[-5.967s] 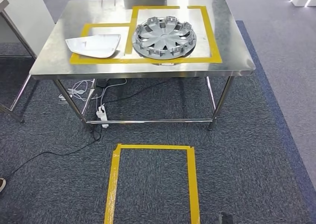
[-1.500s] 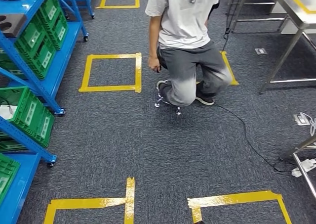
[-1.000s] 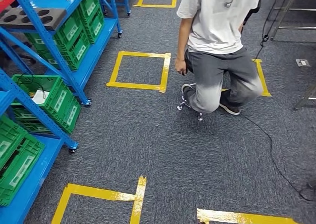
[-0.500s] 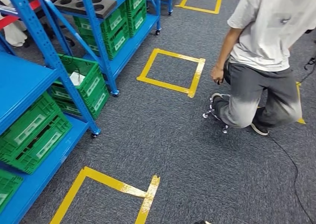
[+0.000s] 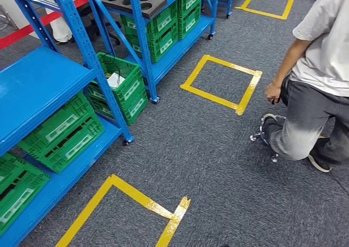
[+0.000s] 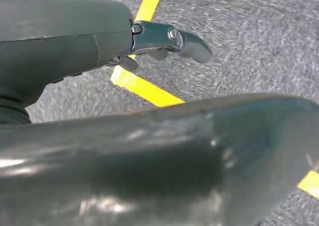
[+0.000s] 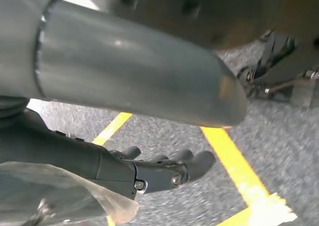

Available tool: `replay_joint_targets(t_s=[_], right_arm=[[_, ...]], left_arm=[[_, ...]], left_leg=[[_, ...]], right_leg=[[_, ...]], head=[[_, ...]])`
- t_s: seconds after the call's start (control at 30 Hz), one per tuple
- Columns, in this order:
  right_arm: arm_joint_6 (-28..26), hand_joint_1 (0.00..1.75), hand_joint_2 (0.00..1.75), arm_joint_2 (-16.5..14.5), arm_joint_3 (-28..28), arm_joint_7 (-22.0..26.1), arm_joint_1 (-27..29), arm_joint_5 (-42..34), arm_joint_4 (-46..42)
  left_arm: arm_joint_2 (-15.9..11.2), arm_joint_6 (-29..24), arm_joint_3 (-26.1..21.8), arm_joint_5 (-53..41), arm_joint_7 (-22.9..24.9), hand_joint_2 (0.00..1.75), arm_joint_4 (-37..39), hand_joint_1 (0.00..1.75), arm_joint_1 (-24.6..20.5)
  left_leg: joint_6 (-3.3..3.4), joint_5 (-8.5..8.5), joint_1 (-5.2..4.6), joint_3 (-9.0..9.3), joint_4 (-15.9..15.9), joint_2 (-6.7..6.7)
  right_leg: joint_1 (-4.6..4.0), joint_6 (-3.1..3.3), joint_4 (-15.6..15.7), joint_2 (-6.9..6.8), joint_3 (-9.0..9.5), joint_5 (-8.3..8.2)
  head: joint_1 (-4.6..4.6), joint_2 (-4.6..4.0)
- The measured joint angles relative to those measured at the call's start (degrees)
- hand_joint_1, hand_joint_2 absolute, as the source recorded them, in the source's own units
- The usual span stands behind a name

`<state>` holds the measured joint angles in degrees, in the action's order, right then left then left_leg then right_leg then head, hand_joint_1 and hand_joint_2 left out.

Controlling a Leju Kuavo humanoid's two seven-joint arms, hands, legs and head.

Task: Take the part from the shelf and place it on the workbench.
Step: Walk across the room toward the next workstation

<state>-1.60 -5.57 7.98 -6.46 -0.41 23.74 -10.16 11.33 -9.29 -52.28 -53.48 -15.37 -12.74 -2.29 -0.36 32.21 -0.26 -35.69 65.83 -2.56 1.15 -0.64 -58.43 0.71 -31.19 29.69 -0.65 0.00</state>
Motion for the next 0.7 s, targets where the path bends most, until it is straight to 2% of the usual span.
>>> replay_joint_targets(t_s=[0.03, 0.07, 0.1, 0.13, 0.17, 0.2, 0.23, 0.3, 0.33, 0.4, 0.43, 0.47, 0.53, 0.57, 0.6, 0.63, 0.67, 0.7], right_arm=[[0.03, 0.0, 0.0, 0.0, 0.01, 0.0, 0.08, 0.0, 0.0], [0.05, 0.0, 0.0, 0.01, 0.01, -0.01, 0.18, 0.0, 0.0], [0.07, 0.0, 0.0, 0.01, 0.01, -0.02, 0.24, 0.0, 0.0], [0.07, 0.0, 0.0, 0.02, 0.02, -0.03, 0.25, 0.0, 0.0], [0.07, 0.0, 0.0, 0.02, 0.02, -0.03, 0.23, 0.0, 0.0], [0.07, 0.0, 0.0, 0.01, 0.02, -0.02, 0.19, 0.0, 0.0], [0.08, 0.0, 0.0, 0.0, 0.02, -0.02, 0.18, 0.0, 0.0], [0.11, 0.0, 0.0, -0.01, 0.01, 0.0, 0.15, 0.0, 0.0], [0.17, 0.0, 0.0, -0.01, 0.01, 0.0, 0.08, 0.0, 0.0], [0.37, 0.0, 0.0, 0.0, 0.01, -0.01, -0.2, 0.0, -0.02], [0.53, 0.0, 0.0, 0.01, 0.02, -0.01, -0.28, 0.0, -0.03], [0.67, 0.0, 0.0, 0.01, 0.02, -0.01, -0.32, 0.0, -0.05], [0.91, 0.0, 0.0, 0.02, 0.02, -0.01, -0.27, 0.0, -0.06], [0.99, 0.0, 0.0, 0.03, 0.02, -0.02, -0.22, 0.0, -0.05], [1.07, 0.0, 0.0, 0.03, 0.02, -0.04, -0.15, 0.0, -0.05], [1.11, 0.0, 0.0, 0.04, 0.02, -0.06, -0.05, 0.01, -0.04], [1.14, 0.0, 0.0, 0.04, 0.02, -0.08, 0.04, 0.01, -0.04], [1.16, 0.0, 0.0, 0.05, 0.02, -0.09, 0.11, 0.02, -0.04]], left_arm=[[0.0, 0.01, 0.0, 0.0, 0.0, 0.0, 0.0, 0.0, -0.11], [0.0, 0.01, 0.0, 0.0, 0.0, 0.0, 0.0, 0.0, -0.16], [0.0, 0.02, 0.0, 0.0, 0.01, 0.0, 0.0, 0.0, -0.11], [0.0, 0.02, 0.0, 0.0, 0.01, 0.0, 0.0, 0.0, 0.0], [-0.01, 0.02, 0.0, 0.0, 0.01, 0.0, 0.0, 0.0, 0.11], [-0.03, 0.02, 0.0, 0.0, 0.01, 0.0, 0.0, 0.0, 0.17], [-0.07, 0.03, 0.0, 0.0, 0.0, 0.0, 0.0, 0.0, 0.12], [-0.11, 0.04, 0.01, -0.02, 0.0, 0.0, 0.0, 0.0, -0.11], [-0.14, 0.06, 0.02, -0.04, 0.0, 0.0, 0.0, 0.0, -0.15], [-0.14, 0.09, 0.02, -0.09, 0.01, 0.0, 0.0, 0.0, 0.05], [-0.15, 0.11, 0.01, -0.14, 0.01, 0.0, 0.0, 0.0, 0.16], [-0.14, 0.12, 0.01, -0.19, 0.01, 0.0, 0.0, 0.0, 0.15], [-0.08, 0.15, 0.0, -0.31, 0.0, 0.0, 0.0, 0.0, -0.03], [-0.04, 0.18, 0.0, -0.37, 0.0, 0.0, 0.0, 0.0, -0.11], [0.01, 0.2, 0.0, -0.42, 0.01, 0.0, 0.0, 0.0, -0.11], [0.04, 0.22, 0.0, -0.45, 0.01, 0.0, 0.0, 0.0, -0.07], [0.07, 0.22, 0.0, -0.46, 0.02, 0.0, 0.0, 0.0, -0.03], [0.09, 0.22, 0.0, -0.46, 0.02, 0.0, 0.0, 0.0, 0.0]], left_leg=[[-0.2, 1.84, 0.07, -1.89, 4.0, 1.1], [-0.33, 3.08, 0.14, -3.54, 7.42, 1.62], [-0.37, 3.3, 0.2, -4.44, 9.28, 1.84], [-0.29, 2.31, 0.22, -4.21, 8.8, 2.0], [-0.09, 0.45, 0.2, -2.93, 6.17, 2.28], [0.3, -1.75, 0.02, -0.9, 2.04, 3.16], [0.81, -3.16, -0.39, 1.07, -1.9, 4.76], [1.62, -4.11, -1.17, 3.22, -6.42, 7.2], [1.82, -3.84, -1.43, 3.25, -6.72, 7.47], [2.14, -4.15, -1.27, 3.23, -7.16, 6.1], [2.37, -4.36, -1.01, 3.41, -7.54, 5.43], [2.6, -4.59, -0.72, 3.61, -7.91, 4.71], [2.89, -4.81, -0.35, 3.75, -8.2, 3.21], [2.94, -4.82, -0.31, 3.73, -8.18, 2.39], [2.95, -4.8, -0.26, 3.77, -8.15, 1.55], [2.9, -4.76, -0.2, 3.86, -8.11, 0.68], [2.78, -4.68, -0.09, 3.97, -8.04, -0.23], [2.55, -4.53, 0.06, 4.07, -7.87, -1.15]], right_leg=[[-0.11, 0.16, 0.0, -0.93, 0.07, 0.13], [-0.21, 0.26, -0.01, -1.88, 0.16, 0.26], [-0.3, 0.32, -0.01, -2.76, 0.27, 0.41], [-0.39, 0.33, -0.01, -3.55, 0.45, 0.57], [-0.48, 0.31, -0.01, -4.26, 0.7, 0.74], [-0.56, 0.26, 0.0, -4.93, 0.99, 0.95], [-0.73, 0.09, -0.02, -5.59, 1.2, 1.21], [-0.93, -0.4, -0.04, -6.84, 1.46, 1.63], [-1.01, -0.67, -0.01, -7.48, 1.59, 1.76], [-0.97, -1.14, 0.06, -8.26, 2.03, 2.05], [-0.9, -1.42, -0.42, -7.24, 1.91, 2.53], [-0.8, -1.71, -2.06, -5.53, 1.16, 3.54], [-0.55, -2.21, -8.95, -1.81, -2.38, 6.68], [-0.48, -2.39, -12.92, -1.06, -4.59, 8.04], [-0.43, -2.54, -15.62, -0.85, -6.29, 8.48], [-0.4, -2.66, -16.22, -0.79, -7.08, 7.68], [-0.33, -2.76, -14.41, -0.64, -6.72, 5.72], [-0.18, -2.89, -10.72, -0.08, -5.42, 3.1]], head=[[0.12, 0.0], [0.11, 0.0], [0.11, 0.0], [0.12, 0.0], [0.11, 0.0], [0.12, 0.0], [0.1, 0.0], [0.09, 0.0], [0.06, 0.0], [0.02, 0.0], [-0.03, 0.0], [-0.13, 0.0], [-0.35, 0.0], [-0.4, 0.0], [-0.39, 0.0], [-0.39, 0.0], [-0.38, 0.0], [-0.38, 0.0]])
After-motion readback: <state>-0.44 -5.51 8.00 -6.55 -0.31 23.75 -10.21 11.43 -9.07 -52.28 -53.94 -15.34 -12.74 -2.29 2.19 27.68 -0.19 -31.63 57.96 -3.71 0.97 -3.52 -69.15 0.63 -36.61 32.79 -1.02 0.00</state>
